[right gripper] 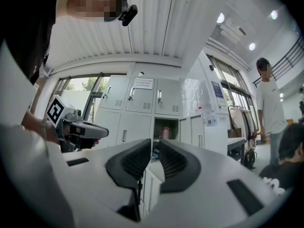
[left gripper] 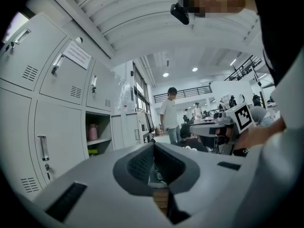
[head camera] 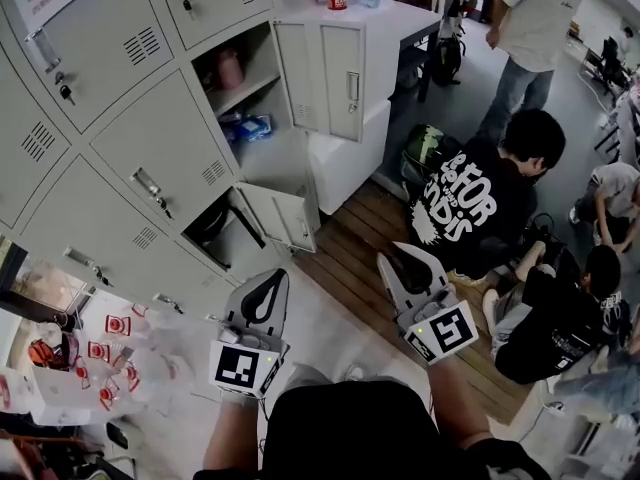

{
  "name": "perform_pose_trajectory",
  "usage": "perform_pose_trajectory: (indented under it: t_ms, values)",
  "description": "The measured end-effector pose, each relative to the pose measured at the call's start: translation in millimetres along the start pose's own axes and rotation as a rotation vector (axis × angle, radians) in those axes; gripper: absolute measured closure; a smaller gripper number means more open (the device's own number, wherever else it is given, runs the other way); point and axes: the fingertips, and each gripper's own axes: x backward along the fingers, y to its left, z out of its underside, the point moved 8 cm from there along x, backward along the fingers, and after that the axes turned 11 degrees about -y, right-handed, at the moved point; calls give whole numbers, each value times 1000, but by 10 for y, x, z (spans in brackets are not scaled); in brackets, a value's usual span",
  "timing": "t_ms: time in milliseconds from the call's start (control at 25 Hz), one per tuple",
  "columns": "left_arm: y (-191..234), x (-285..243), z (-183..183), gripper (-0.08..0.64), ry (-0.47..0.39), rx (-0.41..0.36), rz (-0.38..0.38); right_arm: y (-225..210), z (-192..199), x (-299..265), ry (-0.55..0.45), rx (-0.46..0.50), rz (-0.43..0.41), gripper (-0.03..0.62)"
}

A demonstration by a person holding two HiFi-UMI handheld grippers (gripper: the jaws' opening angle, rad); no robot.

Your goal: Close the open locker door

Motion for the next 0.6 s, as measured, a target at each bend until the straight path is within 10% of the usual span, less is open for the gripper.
perform_pose_trajectory:
  t_ms: [600]
  values:
    - [963,-655,316,537,16,25,81,-174,464,-943,29,-20,63,538]
